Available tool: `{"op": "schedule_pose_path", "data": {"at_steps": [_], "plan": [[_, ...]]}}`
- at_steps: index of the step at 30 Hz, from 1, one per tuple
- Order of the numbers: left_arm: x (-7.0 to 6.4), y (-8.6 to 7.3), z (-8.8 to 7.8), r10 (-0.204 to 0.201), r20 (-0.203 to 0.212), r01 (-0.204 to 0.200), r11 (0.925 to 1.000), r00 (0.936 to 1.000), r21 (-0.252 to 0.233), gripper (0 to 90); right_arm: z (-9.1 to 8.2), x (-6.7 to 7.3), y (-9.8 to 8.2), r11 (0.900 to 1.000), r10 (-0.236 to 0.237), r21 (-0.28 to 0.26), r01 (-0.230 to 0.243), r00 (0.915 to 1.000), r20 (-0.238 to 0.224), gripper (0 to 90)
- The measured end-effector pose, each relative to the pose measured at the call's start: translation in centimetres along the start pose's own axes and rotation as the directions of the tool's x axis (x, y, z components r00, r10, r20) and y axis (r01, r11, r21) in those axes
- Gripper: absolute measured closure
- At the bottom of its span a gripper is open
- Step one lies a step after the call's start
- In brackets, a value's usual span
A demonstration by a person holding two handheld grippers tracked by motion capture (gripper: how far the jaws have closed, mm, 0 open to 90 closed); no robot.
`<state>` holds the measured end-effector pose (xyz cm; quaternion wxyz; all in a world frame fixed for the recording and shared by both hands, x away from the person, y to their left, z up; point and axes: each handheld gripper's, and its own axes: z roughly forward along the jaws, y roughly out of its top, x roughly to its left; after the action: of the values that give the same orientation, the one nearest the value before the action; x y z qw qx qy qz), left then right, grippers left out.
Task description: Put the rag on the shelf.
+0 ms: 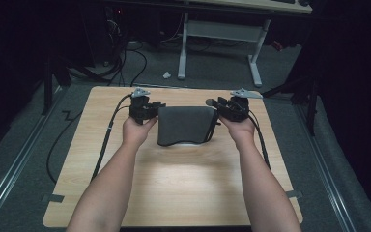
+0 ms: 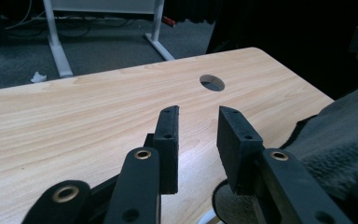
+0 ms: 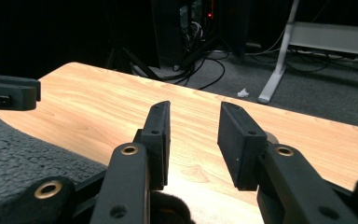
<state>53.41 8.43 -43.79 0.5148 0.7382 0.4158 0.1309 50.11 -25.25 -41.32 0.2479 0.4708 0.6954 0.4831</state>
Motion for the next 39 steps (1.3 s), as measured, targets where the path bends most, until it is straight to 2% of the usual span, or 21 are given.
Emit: {"op": "schedule_pose_path", "data": {"at_steps": [7, 10, 19, 23, 29, 33, 36, 39], "plan": [[0.1, 0.3, -0.5, -0.002, -0.025, 0.001, 1.0000, 0.9997, -0.009, 68.5, -0.2, 0.2, 0.2, 1.000, -0.010, -0.003, 0.010, 0.9998, 0.016, 64.0], [0.2, 0.4, -0.8, 0.001, -0.046, -0.001, 1.0000, 0.9989, -0.008, 68.4, -0.2, 0.1, 0.1, 1.000, -0.010, 0.005, 0.010, 0.9997, 0.023, 63.1], [0.5, 0.5, -2.1, 0.003, -0.074, -0.006, 0.9995, 0.9972, -0.031, 66.0, -1.1, -0.4, -0.2, 1.000, -0.011, 0.006, 0.011, 0.9984, 0.056, 60.7], [0.6, 0.0, -3.0, 0.014, -0.091, -0.018, 0.9992, 0.9957, -0.036, 64.8, -1.7, -0.4, -0.4, 1.000, -0.022, 0.001, 0.022, 0.9970, 0.074, 58.8], [1.3, -1.0, -4.3, 0.008, -0.130, -0.011, 0.9996, 0.9915, -0.027, 61.5, -2.5, -0.2, -0.9, 0.999, -0.034, -0.001, 0.034, 0.9962, 0.080, 55.9], [1.5, -1.3, -5.5, 0.008, -0.145, -0.016, 0.9985, 0.9894, -0.053, 59.1, -3.1, 0.3, -1.0, 0.999, -0.051, 0.007, 0.050, 0.9955, 0.080, 53.4], [1.7, -1.5, -6.5, 0.006, -0.157, -0.016, 0.9979, 0.9875, -0.062, 56.8, -3.7, 0.7, -1.0, 0.998, -0.067, -0.009, 0.068, 0.9946, 0.080, 52.4], [1.7, -1.8, -7.3, 0.003, -0.151, -0.015, 0.9973, 0.9885, -0.072, 55.7, -4.3, 1.0, -1.1, 0.997, -0.076, -0.022, 0.078, 0.9934, 0.086, 50.3]]}}
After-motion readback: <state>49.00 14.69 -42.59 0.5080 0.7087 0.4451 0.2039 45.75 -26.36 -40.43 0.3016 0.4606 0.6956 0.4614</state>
